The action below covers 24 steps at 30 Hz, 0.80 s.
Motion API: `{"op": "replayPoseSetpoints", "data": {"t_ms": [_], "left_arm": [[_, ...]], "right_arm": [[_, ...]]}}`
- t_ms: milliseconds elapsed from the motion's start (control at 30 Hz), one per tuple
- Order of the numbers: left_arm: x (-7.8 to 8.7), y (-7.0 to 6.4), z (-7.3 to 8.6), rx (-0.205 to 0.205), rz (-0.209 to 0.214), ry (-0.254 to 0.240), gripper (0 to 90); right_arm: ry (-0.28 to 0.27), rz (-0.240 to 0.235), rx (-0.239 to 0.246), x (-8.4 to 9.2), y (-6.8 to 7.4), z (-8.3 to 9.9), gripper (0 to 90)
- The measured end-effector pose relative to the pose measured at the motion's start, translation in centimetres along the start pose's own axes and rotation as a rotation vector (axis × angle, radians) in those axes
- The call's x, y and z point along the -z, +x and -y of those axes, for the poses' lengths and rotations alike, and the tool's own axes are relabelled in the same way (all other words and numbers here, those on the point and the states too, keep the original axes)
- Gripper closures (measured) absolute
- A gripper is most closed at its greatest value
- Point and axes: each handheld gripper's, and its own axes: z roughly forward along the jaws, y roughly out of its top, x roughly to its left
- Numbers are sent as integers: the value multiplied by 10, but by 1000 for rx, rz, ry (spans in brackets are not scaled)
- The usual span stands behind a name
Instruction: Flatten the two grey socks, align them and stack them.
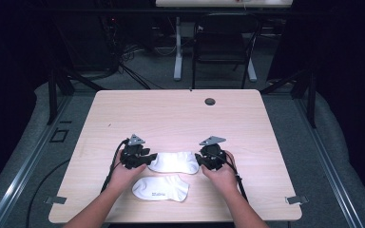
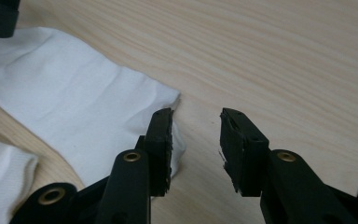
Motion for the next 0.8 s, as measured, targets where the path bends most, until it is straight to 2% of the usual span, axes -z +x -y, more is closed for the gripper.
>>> {"op": "replayPoseSetpoints", "data": {"t_ms": [100,267,333,467,567,633,667,800], "left_arm": [[-2,0,0,11,-1,0,592],[-2,2,-1,18,1,-6,595],[-3,2,-3,15,-3,7,596],[-4,1,-5,7,-1,13,605],[-8,0,-5,-9,-11,33,615],[-9,0,-4,-6,-10,57,616],[-10,0,-3,-7,-15,54,618],[-11,1,0,-13,-16,76,650]], "right_arm": [[-4,-8,11,-1,0,-1,679],[4,-58,-18,-4,-1,-3,710],[13,-71,-20,-5,-1,-3,711],[20,-73,-24,-9,-2,-2,685],[11,-75,-38,-10,-4,-3,656],[5,-85,-44,-12,-5,-2,626],[1,-88,-49,-13,-5,-2,616],[26,-88,-25,-16,-4,-1,590]]}}
